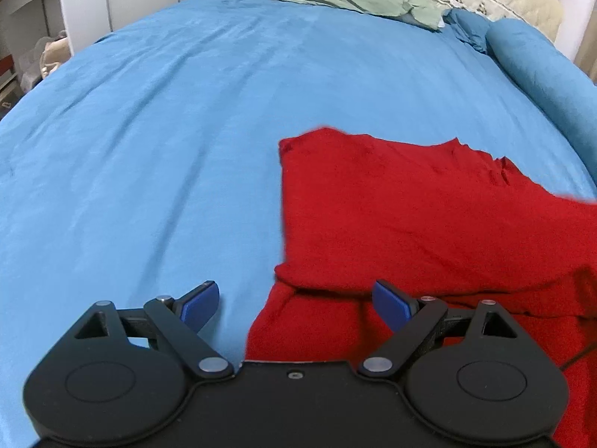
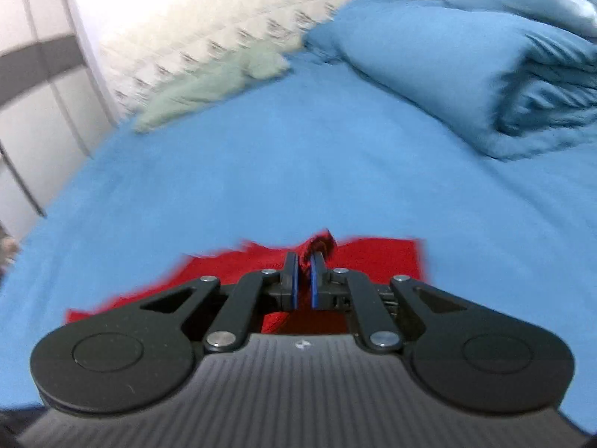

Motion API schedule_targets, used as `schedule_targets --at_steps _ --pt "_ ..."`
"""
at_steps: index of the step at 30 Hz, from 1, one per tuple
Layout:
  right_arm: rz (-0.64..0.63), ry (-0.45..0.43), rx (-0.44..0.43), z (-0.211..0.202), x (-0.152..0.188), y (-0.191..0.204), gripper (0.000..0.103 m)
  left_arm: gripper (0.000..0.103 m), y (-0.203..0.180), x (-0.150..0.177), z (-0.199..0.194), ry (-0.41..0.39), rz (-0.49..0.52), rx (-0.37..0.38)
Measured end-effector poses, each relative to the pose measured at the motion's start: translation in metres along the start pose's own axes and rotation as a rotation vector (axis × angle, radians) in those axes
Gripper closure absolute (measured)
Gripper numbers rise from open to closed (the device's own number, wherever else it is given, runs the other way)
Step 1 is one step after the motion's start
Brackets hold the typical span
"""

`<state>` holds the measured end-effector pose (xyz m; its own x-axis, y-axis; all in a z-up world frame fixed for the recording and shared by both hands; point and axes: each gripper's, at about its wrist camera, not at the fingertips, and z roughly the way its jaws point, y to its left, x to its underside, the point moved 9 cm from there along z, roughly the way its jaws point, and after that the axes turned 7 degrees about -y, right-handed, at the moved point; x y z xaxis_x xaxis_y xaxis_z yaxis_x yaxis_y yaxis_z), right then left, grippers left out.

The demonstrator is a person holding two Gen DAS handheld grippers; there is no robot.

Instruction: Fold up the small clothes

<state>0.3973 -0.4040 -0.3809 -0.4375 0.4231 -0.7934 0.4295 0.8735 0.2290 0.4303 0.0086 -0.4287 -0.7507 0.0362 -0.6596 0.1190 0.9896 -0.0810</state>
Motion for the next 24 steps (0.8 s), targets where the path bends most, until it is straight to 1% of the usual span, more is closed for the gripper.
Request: schedule_targets --at_steps 2,4,6,7,9,10,11,12,13,14,15,17,19,21,22,24 --pt "-0.026 0.069 0.050 0.016 0.023 -0.022 0.081 0.011 -0.004 0.001 0.008 0.006 0.017 -0.005" --pt "-0.028 0.098 0.076 0.023 0.035 -0.033 0.082 0.011 -0.006 0.002 0.014 0.012 0.029 -0.010" --pt "0.002 0.084 0.072 0.020 0.037 -0.035 0.082 0.011 -0.006 0.000 0.015 0.008 0.034 -0.009" --pt "-0.002 0.073 0.071 0.016 0.036 -0.035 0.082 0.011 -0.006 -0.001 0.015 0.006 0.038 -0.010" --pt "-0.048 0.058 0.080 0.013 0.036 -0.031 0.080 0.011 -0.003 -0.002 0.016 0.006 0.047 -0.015" --pt "-0.072 0.070 0.099 0.012 0.041 -0.033 0.079 0.011 -0.002 -0.002 0.017 0.010 0.049 -0.021" --pt "-0.085 0.096 0.137 0.015 0.045 -0.037 0.063 0.011 -0.001 -0.004 0.018 0.013 0.046 -0.028" --pt "-0.084 0.127 0.171 0.016 0.048 -0.040 0.043 0.011 0.000 -0.005 0.018 0.013 0.039 -0.032" --pt "-0.077 0.128 0.187 0.015 0.051 -0.044 0.041 0.011 0.002 -0.008 0.017 0.008 0.031 -0.033" --pt "-0.071 0.105 0.178 0.010 0.050 -0.044 0.040 0.011 0.002 -0.010 0.016 0.003 0.026 -0.033" --pt "-0.072 0.081 0.151 0.005 0.047 -0.040 0.036 0.011 0.002 -0.013 0.014 -0.006 0.025 -0.030" --pt "-0.110 0.054 0.096 0.000 0.044 -0.026 0.031 0.011 0.002 -0.019 0.014 -0.017 0.038 -0.030" --pt "-0.162 0.064 0.041 0.004 0.048 -0.011 0.030 0.011 0.004 -0.020 0.020 -0.010 0.045 -0.042" --pt "-0.156 0.093 0.003 0.014 0.054 -0.004 0.030 0.011 0.007 -0.017 0.028 0.011 0.027 -0.054" --pt "-0.139 0.107 -0.004 0.020 0.057 -0.005 0.030 0.011 0.010 -0.015 0.034 0.024 0.017 -0.061" --pt "-0.105 0.128 0.010 0.031 0.063 -0.013 0.031 0.009 0.017 -0.009 0.043 0.043 0.009 -0.077"
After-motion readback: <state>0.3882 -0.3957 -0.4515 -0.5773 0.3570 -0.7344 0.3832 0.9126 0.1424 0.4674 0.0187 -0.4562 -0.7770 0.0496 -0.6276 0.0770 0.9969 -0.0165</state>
